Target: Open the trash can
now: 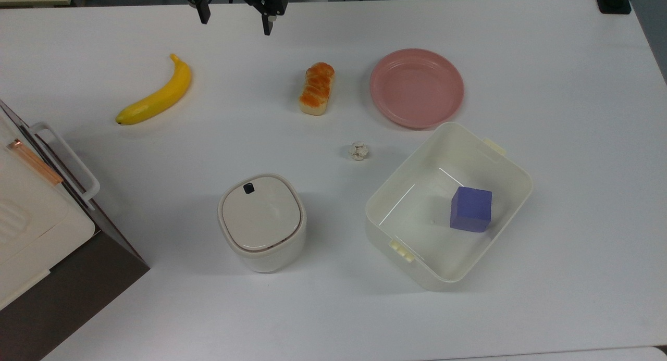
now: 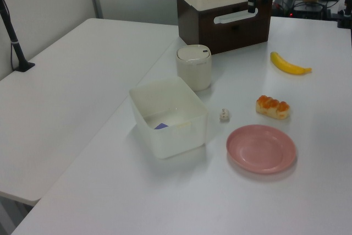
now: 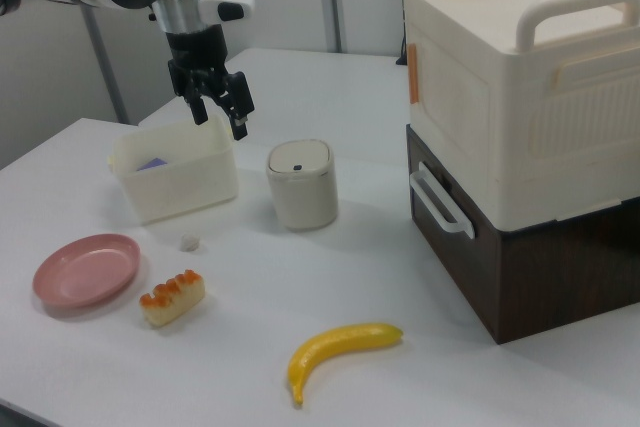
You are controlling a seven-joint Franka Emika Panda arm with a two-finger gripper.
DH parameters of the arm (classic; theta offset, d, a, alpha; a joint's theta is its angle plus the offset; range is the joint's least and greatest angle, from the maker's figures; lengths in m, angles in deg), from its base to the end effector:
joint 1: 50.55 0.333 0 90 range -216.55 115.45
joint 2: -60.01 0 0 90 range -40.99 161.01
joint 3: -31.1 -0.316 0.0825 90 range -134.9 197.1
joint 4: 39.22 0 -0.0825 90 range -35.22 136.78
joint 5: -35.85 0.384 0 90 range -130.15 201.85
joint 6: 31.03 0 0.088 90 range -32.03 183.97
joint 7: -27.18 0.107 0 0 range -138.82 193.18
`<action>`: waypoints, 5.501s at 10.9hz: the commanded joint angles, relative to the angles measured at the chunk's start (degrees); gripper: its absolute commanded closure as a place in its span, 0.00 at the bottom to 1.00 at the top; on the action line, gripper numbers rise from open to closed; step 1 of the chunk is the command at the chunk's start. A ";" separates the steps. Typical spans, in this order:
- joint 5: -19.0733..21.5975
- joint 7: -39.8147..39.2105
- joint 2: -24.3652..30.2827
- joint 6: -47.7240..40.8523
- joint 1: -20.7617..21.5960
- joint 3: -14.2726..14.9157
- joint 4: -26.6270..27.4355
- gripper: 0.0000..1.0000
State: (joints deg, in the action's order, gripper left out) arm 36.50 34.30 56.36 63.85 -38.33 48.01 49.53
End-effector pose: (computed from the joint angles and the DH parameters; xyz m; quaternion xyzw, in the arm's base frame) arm 0.5799 -0.0410 0.6079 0.9944 -0.1027 0.0231 0.0031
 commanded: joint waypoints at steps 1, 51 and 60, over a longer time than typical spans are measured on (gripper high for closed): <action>0.75 -2.69 2.41 1.01 0.09 0.06 3.08 0.00; -39.24 47.37 -21.49 34.76 3.77 -3.99 0.54 1.00; -44.24 51.15 -23.95 34.85 4.21 -4.07 1.07 1.00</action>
State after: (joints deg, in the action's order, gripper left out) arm -5.39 82.48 33.00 98.25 -34.91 43.44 50.04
